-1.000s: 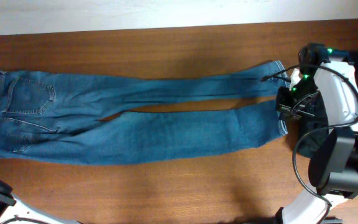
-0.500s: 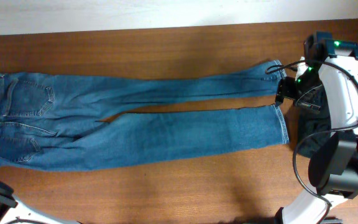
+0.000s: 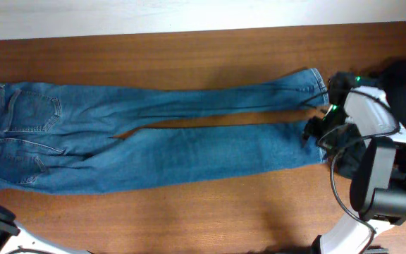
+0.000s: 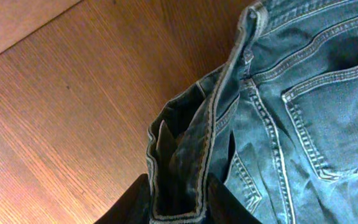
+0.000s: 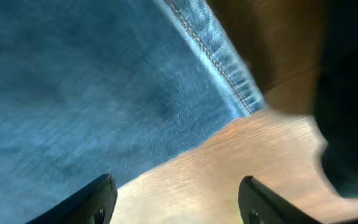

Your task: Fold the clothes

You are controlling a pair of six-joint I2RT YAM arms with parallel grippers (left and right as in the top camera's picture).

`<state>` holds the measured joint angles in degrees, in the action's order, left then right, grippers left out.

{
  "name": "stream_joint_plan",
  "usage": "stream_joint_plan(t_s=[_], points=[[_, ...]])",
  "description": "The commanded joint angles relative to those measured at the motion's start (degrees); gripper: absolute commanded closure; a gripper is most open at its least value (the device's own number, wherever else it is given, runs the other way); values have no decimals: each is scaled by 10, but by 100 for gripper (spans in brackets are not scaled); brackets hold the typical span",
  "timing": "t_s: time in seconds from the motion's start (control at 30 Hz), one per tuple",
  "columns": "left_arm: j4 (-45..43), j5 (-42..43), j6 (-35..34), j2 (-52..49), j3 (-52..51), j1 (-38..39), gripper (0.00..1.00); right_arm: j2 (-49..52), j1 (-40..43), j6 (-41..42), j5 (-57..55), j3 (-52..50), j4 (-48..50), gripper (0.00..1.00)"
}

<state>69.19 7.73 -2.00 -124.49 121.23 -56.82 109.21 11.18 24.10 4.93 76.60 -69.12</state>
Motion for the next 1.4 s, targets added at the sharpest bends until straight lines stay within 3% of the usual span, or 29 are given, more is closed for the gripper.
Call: stream_joint_plan(t_s=[0.0,0.3,0.67,0.8,0.87,0.9,1.0,1.13,1.17,1.3,1.33,1.37], points=[[0,0,-2,24,8,-2,72,1,3,79,21,-39,30,33],[0,0,-2,24,8,-2,72,1,31,139,23,-75,73,32],[-5,0,-2,24,8,-2,72,1,47,143,52,-93,137,33],[-6,0,-2,24,8,-2,71,1,47,143,54,-93,157,44],[-5,0,-2,24,8,-2,72,1,47,143,53,-93,161,64],[-5,0,-2,24,8,-2,72,1,47,143,51,-93,161,67],[-5,0,-2,24,8,-2,71,1,47,143,50,-93,158,69],[-5,0,-2,24,8,-2,72,0,47,144,27,-93,124,67],[-5,0,-1,24,8,-2,71,-4,47,160,-7,-93,103,60],[-5,0,-1,24,8,-2,72,-26,47,169,-48,-93,66,51],[-5,0,-1,24,8,-2,72,-27,47,169,-56,-93,63,40],[-5,0,-1,24,8,-2,71,-27,47,169,-56,-94,67,36]])
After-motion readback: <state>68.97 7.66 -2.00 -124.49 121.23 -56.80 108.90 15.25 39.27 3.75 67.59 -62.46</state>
